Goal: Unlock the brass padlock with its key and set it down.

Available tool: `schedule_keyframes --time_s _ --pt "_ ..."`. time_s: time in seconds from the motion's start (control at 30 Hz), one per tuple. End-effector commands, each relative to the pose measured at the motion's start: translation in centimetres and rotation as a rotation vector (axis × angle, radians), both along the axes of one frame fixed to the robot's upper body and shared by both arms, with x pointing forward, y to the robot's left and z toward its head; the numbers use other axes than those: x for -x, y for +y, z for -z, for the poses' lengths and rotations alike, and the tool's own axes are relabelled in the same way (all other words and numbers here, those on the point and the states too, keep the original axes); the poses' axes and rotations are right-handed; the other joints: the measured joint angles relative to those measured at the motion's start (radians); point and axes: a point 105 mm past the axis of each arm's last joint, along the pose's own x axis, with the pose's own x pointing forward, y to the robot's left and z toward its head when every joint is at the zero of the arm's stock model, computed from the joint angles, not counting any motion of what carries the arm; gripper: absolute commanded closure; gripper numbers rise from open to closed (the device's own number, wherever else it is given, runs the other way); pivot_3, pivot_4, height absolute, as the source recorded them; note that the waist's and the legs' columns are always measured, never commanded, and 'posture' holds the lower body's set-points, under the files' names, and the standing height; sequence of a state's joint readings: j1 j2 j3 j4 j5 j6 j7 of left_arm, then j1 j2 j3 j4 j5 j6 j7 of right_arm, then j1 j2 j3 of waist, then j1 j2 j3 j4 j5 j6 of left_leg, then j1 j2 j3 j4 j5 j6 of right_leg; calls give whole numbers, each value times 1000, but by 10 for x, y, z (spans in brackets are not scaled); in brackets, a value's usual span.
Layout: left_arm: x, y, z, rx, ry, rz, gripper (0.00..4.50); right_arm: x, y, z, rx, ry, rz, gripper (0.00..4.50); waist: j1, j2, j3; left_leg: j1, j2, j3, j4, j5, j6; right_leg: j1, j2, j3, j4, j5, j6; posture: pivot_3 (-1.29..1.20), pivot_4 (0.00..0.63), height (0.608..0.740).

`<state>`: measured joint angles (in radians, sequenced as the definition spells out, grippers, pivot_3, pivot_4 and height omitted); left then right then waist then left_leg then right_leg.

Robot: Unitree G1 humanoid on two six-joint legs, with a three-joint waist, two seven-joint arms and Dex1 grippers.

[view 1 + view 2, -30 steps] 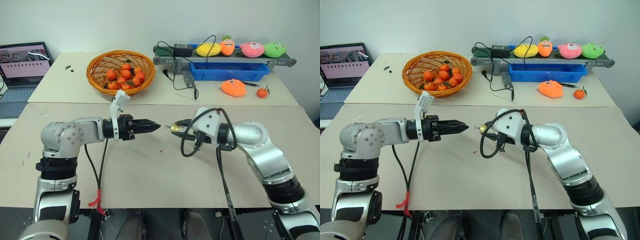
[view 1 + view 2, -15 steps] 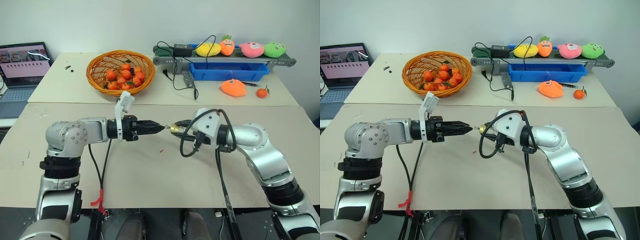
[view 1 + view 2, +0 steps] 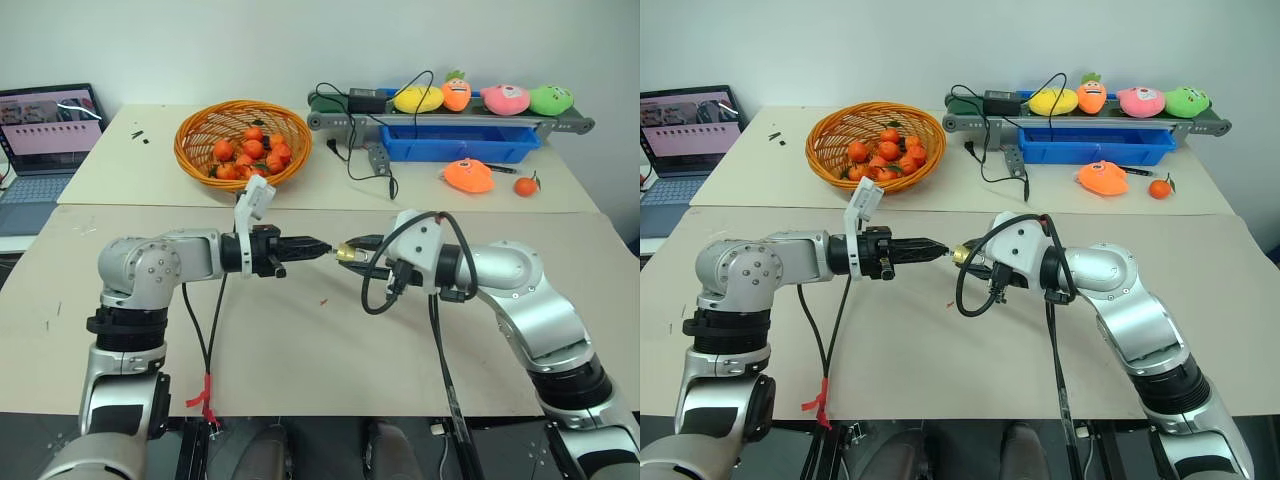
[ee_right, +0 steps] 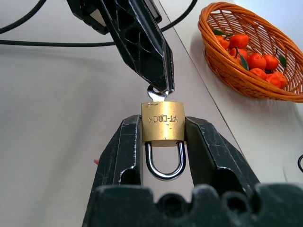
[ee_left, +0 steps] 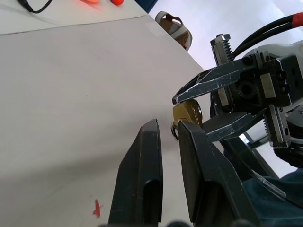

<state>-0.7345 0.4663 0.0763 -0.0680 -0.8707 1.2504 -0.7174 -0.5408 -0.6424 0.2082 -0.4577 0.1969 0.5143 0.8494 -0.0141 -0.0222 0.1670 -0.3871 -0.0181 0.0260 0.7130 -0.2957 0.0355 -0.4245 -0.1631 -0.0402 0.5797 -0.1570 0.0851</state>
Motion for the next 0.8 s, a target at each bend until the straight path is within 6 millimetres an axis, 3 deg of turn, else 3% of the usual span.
schedule_keyframes --time_s 0.03,0.8 --pt "2 -4 -15 35 -34 15 3824 6 1 -20 -14 -76 -19 3595 0 0 0 0 0 0 0 0 0 0 0 0 0 0 0 0 150 740" --pt "7 -2 -13 61 14 -5 3824 -1 -3 -29 1 -103 -5 3595 0 0 0 0 0 0 0 0 0 0 0 0 0 0 0 0 150 740"
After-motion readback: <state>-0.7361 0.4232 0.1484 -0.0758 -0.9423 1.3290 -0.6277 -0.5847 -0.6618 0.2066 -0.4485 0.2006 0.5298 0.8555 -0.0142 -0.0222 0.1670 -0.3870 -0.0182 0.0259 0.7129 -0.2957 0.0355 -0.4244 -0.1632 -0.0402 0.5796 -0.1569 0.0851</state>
